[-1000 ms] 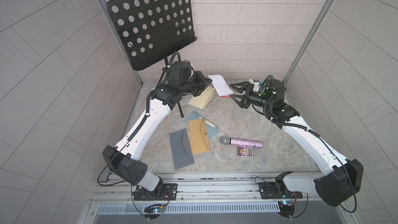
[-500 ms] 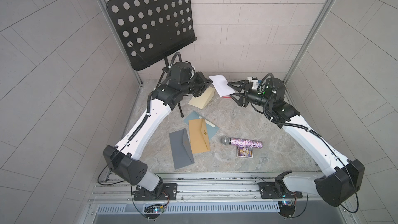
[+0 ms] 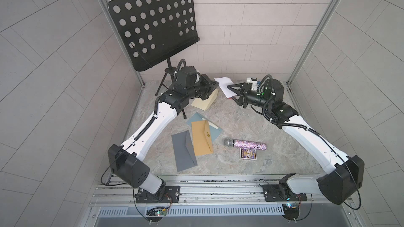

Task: Take the letter paper out of the envelope
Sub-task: Unfold the letter paper.

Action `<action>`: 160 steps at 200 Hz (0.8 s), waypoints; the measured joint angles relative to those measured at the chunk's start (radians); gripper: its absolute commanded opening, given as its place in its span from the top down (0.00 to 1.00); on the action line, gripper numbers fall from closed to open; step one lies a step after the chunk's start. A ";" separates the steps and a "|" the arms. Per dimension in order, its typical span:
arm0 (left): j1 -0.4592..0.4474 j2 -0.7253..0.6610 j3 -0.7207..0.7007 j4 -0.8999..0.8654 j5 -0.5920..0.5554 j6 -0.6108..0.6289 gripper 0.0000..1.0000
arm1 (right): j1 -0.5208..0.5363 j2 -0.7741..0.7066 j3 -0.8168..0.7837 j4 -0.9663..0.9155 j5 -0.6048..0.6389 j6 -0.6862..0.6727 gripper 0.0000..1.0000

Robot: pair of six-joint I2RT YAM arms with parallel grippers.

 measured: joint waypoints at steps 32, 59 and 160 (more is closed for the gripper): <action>-0.013 -0.007 -0.002 0.016 -0.001 -0.031 0.46 | 0.000 0.006 0.083 -0.143 0.005 -0.138 1.00; -0.006 -0.034 0.004 -0.030 -0.008 -0.042 0.14 | 0.002 0.006 0.229 -0.403 0.051 -0.424 1.00; 0.047 -0.094 -0.015 -0.141 0.216 -0.184 0.00 | 0.204 -0.412 -0.116 -0.525 0.463 -1.538 1.00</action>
